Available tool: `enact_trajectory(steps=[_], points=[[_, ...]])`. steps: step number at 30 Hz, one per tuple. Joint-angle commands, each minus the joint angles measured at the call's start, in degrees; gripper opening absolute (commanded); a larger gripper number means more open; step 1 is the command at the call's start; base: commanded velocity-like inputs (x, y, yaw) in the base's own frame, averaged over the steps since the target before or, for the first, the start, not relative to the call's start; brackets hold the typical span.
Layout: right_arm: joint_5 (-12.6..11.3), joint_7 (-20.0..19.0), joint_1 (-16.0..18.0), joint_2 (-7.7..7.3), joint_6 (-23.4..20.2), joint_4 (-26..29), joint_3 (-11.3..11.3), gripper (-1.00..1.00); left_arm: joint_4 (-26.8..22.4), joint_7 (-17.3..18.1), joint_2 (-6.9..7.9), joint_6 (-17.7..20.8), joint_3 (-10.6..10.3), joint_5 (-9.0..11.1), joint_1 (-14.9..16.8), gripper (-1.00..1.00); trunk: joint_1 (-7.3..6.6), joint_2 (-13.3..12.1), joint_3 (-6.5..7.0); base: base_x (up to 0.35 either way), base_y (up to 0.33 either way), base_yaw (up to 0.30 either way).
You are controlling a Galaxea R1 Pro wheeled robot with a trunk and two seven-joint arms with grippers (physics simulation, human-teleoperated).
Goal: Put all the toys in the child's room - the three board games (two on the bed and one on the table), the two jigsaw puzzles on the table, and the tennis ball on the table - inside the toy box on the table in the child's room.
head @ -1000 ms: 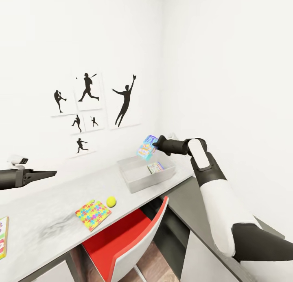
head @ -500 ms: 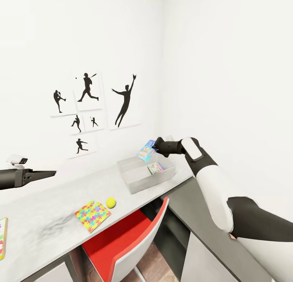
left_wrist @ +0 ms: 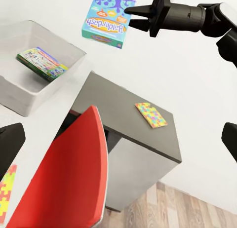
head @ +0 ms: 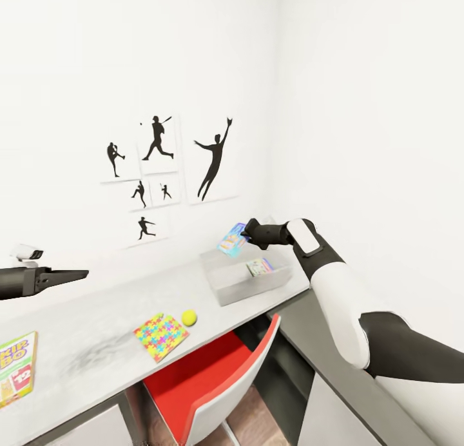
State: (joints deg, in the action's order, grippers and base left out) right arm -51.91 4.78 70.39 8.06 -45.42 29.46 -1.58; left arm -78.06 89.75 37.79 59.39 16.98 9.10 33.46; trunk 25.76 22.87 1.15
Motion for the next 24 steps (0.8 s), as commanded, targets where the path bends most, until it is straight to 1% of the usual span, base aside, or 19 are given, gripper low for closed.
enact_trajectory(steps=[1,3,6,19,24], points=[[-0.6,0.5,0.0,0.03,-0.2,0.1,-0.2,-1.0,0.0,0.3,0.01,0.6,0.0,-0.1,0.0,1.0,0.02,0.0,-0.03,0.005,0.0,0.281],[-0.6,0.5,0.0,0.01,-0.1,0.1,-0.2,-1.0,0.0,0.3,-0.01,0.6,0.0,-0.1,0.0,1.0,0.02,0.0,-0.03,0.039,0.0,0.274],[-0.7,0.4,-0.3,-0.15,-0.2,0.1,-0.3,-1.0,0.1,0.3,-0.03,0.6,0.0,-0.1,0.0,1.0,0.02,0.0,-0.03,0.042,0.0,0.126],[-0.7,0.3,-0.7,-0.28,-0.4,0.1,-0.4,-1.0,0.2,0.3,0.02,0.6,0.0,0.1,0.0,1.0,0.02,0.0,-0.03,0.004,0.0,0.003],[-0.6,0.3,-0.7,-0.14,-0.4,0.1,-0.4,-1.0,0.3,0.3,0.01,0.6,0.0,0.0,0.0,1.0,0.02,0.0,-0.03,0.14,0.079,0.0]])
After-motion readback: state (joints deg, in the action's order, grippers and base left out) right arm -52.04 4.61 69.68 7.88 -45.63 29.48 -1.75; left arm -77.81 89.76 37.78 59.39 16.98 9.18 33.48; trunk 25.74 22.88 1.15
